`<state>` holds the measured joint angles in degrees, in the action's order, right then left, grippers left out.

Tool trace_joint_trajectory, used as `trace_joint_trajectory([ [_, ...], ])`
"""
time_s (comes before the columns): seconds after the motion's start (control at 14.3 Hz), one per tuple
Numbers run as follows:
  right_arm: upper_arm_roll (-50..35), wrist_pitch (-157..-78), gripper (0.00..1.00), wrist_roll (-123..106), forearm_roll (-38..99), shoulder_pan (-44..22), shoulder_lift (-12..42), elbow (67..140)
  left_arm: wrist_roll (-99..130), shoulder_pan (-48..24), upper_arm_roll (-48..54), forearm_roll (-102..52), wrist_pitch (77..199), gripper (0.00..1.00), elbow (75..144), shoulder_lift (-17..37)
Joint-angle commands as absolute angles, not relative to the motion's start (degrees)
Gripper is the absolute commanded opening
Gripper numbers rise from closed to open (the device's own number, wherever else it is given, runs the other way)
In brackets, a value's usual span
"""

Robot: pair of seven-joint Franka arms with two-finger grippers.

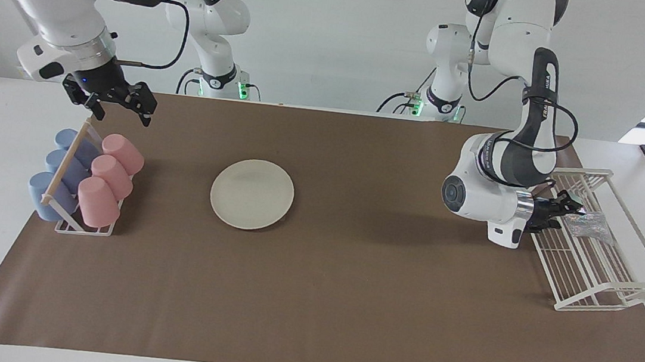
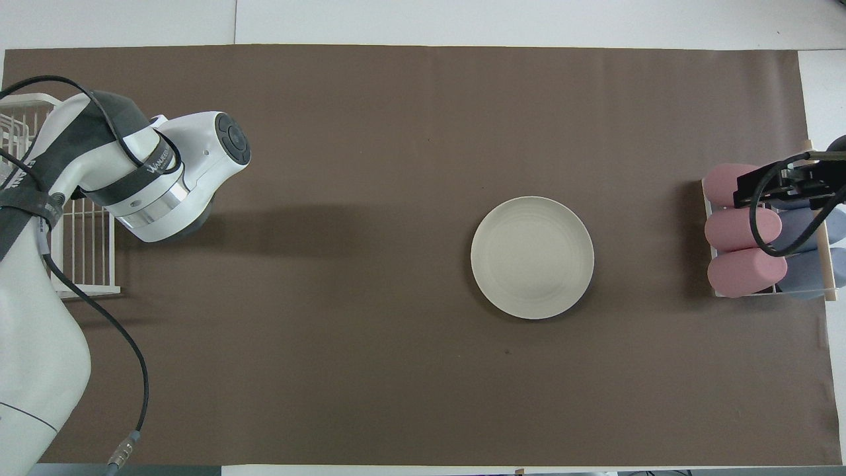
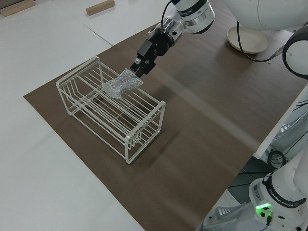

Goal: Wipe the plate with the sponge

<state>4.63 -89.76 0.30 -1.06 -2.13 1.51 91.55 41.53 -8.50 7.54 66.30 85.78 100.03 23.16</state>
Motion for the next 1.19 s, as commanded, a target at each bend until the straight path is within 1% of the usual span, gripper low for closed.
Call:
trace_joint_trajectory([
  [0.0, 4.39, -90.09, 1.0, -0.18, -2.11, -2.11, 0.88, 91.76, 42.36, -8.52, 7.82, 63.82, 86.57, 0.98, 99.85, 22.85],
  [0.07, 4.39, -90.09, 1.0, -0.09, -2.02, -2.11, 0.88, 91.84, 42.36, -8.53, 7.91, 61.98, 86.57, 1.0, 99.06, 22.76],
  [0.21, 4.39, -90.09, 1.0, -0.18, -2.02, -2.11, 0.88, 91.85, 41.84, -8.44, 8.17, 57.42, 87.79, 1.0, 96.87, 21.89],
  [0.42, 4.39, -90.09, 1.0, -0.09, -2.02, -2.11, 0.88, 91.85, 38.43, -7.3, 8.09, 44.87, 90.43, 1.0, 92.92, 17.86],
  [0.7, 4.39, -89.91, 1.0, -0.09, -2.02, -2.11, 0.88, 91.85, 33.31, -5.45, 8.0, 29.91, 90.35, 1.0, 87.2, 14.95],
  [0.91, 4.39, -89.56, 1.0, -0.09, -1.85, -2.11, 0.88, 91.85, 33.05, -4.23, 7.21, 19.64, 90.44, 1.0, 86.31, 12.05],
  [0.98, 4.39, -89.56, 1.0, -0.09, -1.67, -2.11, 0.88, 91.85, 31.83, -2.22, 7.73, 15.6, 90.44, 1.0, 86.31, 10.3],
  [1.12, 4.39, -89.56, 1.0, -0.09, -1.32, -2.11, 0.88, 91.76, 25.87, -1.5, 7.12, 8.29, 89.39, 1.0, 86.4, 5.82],
])
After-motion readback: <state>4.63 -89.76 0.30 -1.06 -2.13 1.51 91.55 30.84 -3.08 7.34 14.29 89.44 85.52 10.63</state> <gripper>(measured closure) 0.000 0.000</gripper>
